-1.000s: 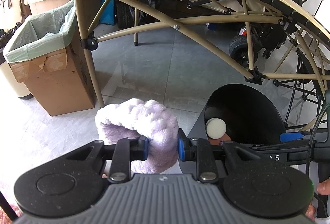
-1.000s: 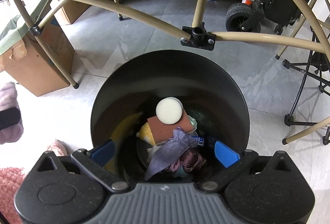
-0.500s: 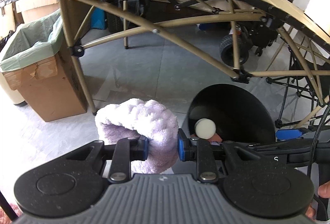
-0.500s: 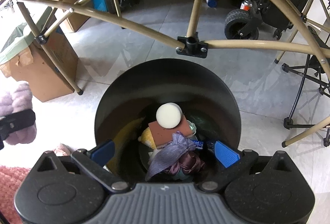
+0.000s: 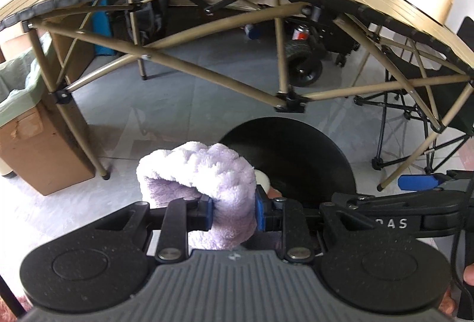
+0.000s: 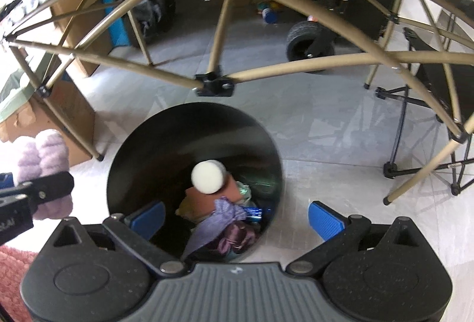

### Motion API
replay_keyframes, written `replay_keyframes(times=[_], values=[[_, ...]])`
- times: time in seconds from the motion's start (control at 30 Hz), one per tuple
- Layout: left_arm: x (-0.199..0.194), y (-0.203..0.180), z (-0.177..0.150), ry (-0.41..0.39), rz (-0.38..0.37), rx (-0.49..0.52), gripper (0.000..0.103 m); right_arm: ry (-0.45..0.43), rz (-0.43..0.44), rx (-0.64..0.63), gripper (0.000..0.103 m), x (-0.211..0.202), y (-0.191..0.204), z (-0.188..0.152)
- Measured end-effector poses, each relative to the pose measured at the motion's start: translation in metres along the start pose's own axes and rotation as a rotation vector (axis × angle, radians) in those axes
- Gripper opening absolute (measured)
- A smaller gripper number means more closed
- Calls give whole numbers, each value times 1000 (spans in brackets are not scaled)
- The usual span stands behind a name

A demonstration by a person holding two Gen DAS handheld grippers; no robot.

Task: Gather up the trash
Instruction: 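Withdraw the open right gripper while the left gripper moves the scrunchie over the bin, then lower the lilac scrunchie into the bin and open the left gripper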

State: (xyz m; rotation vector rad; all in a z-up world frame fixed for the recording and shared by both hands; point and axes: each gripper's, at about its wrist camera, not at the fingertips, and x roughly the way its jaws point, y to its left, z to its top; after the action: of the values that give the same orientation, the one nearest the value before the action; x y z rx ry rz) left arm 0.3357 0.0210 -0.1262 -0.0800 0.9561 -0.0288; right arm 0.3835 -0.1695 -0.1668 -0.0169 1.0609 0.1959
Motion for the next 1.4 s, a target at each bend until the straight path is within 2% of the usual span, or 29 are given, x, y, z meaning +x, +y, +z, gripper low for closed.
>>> replay_keyframes(times=[0.43, 0.7, 0.9, 1.23, 1.4], values=[[23, -56, 4, 42, -28, 75, 26, -34, -48, 125, 103, -15, -61, -16], [43, -81, 6, 93, -35, 88, 26, -45, -79, 186, 103, -21, -89, -25], [62, -92, 8, 166, -14, 80, 26, -56, -97, 218, 103, -24, -105, -28], [103, -98, 14, 323, 14, 24, 26, -47, -118, 228, 103, -22, -109, -31], [115, -97, 16, 363, 24, 7, 26, -42, -129, 233, 103, -20, -111, -31]])
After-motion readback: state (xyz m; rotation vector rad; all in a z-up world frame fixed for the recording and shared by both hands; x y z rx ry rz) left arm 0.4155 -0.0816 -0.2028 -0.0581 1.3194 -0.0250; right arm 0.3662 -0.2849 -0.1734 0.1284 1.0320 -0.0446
